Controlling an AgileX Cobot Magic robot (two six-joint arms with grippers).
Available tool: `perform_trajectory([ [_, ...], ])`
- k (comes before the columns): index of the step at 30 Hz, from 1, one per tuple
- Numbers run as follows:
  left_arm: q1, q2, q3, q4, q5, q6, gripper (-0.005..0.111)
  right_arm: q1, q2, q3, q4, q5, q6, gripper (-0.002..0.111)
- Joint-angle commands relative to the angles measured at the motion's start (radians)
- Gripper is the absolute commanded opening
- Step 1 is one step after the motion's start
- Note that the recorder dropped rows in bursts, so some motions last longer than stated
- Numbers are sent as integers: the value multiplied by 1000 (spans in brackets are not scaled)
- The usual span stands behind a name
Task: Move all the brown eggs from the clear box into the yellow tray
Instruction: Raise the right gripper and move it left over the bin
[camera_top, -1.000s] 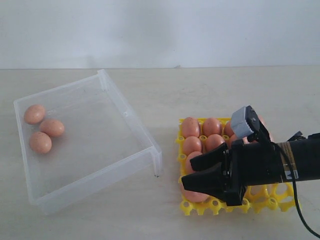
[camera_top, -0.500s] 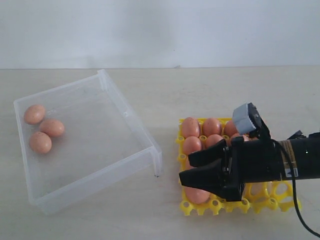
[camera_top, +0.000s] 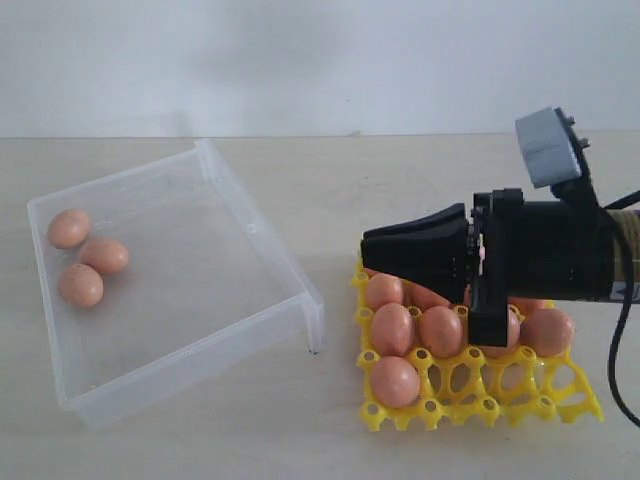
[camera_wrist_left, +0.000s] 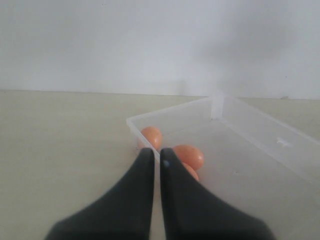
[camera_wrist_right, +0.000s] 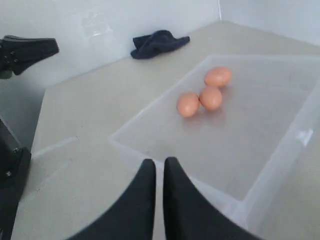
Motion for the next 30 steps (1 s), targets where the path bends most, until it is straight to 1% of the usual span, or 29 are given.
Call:
perform_trajectory([
  [1, 2, -3, 3, 1, -2, -2, 4, 152, -234, -1, -12, 137, 10, 0],
  [2, 2, -3, 3, 1, -2, -2, 4, 197, -275, -3, -14, 243, 10, 0],
  [3, 2, -3, 3, 1, -2, -2, 4, 335, -375, -19, -39, 524, 35, 0],
  [4, 2, -3, 3, 1, -2, -2, 4, 397, -407, -32, -50, 658, 81, 0],
  [5, 2, -3, 3, 1, -2, -2, 4, 547, -457, -78, -50, 1003, 217, 0],
  [6, 2, -3, 3, 1, -2, -2, 4, 642, -465, -125, -48, 1244, 299, 0],
  [7, 2, -3, 3, 1, -2, -2, 4, 708, -448, -182, -35, 1415, 306, 0],
  [8, 2, -3, 3, 1, -2, -2, 4, 726, -432, -215, -22, 1449, 291, 0],
  [10, 2, -3, 3, 1, -2, -2, 4, 731, -368, -318, 127, 1449, 209, 0],
  [11, 2, -3, 3, 1, -2, -2, 4, 731, -308, -410, 258, 1481, 82, 0],
  [12, 2, -3, 3, 1, -2, -2, 4, 731, -269, -463, 329, 1508, -12, 0],
  [13, 2, -3, 3, 1, -2, -2, 4, 731, -189, -573, 488, 1573, -215, 0],
  [14, 2, -3, 3, 1, -2, -2, 4, 731, -140, -640, 579, 1618, -320, 0],
  [15, 2, -3, 3, 1, -2, -2, 4, 713, -36, -763, 757, 1699, -513, 0],
  [17, 2, -3, 3, 1, -2, -2, 4, 691, 60, -887, 944, 1773, -679, 0],
  [20, 2, -3, 3, 1, 0, -2, 4, 666, 195, -1031, 1294, 1892, -965, 0],
  [23, 2, -3, 3, 1, 0, -2, 4, 662, 311, -1136, 1633, 2077, -1314, 0],
  [24, 2, -3, 3, 1, 0, -2, 4, 662, 348, -1168, 1715, 2155, -1401, 0],
  [26, 2, -3, 3, 1, 0, -2, 4, 662, 416, -1226, 1795, 2301, -1454, 0],
  [28, 2, -3, 3, 1, 0, -2, 4, 662, 470, -1272, 1795, 2416, -1454, 0],
  [30, 2, -3, 3, 1, 0, -2, 4, 662, 514, -1301, 1771, 2425, -1454, 0],
])
